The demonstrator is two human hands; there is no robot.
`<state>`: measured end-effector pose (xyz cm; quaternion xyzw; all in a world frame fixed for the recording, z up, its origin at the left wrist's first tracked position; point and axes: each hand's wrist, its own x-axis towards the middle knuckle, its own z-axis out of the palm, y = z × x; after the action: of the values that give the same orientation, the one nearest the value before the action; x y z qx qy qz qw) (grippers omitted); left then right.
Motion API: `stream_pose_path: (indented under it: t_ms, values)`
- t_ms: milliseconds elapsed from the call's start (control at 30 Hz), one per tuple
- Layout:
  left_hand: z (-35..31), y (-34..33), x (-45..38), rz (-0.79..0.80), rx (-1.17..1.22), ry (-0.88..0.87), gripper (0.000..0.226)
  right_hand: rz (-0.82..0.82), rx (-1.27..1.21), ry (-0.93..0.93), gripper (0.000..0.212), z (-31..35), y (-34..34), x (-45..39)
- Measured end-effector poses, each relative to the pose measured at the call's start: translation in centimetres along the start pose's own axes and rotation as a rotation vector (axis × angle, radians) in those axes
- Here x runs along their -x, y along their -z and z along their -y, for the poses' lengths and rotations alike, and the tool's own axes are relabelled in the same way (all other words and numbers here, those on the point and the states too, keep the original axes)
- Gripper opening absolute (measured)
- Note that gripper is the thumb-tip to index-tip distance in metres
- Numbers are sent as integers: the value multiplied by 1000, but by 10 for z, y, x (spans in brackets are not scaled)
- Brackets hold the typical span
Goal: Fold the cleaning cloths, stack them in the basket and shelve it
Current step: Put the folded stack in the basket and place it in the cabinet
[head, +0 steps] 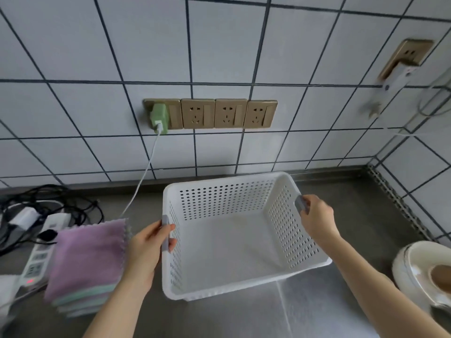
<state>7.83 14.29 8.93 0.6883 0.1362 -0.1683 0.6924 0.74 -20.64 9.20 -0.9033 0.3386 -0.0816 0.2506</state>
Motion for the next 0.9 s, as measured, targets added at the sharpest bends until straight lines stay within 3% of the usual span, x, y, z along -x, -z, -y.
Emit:
stream_pose_path:
  t_ms: [167,267,467,633,800,900]
  values:
    - [3,12,0,-4,-63,-34,20,-53,140,62,36,26,-1,18]
    - [4,27,0,23,-77,-39,23,-54,30,151,44,65,-6,40]
    - [-6,84,3,-27,-95,-190,14,157,-199,349,39,167,-50,101]
    - [-5,157,-7,-243,-156,-262,19,442,-443,383,32,250,-98,162]
    - [15,201,-26,-408,-289,-182,16,608,-459,153,47,278,-180,206]
    - [31,214,-40,-280,-322,11,47,671,-352,-131,62,271,-219,208]
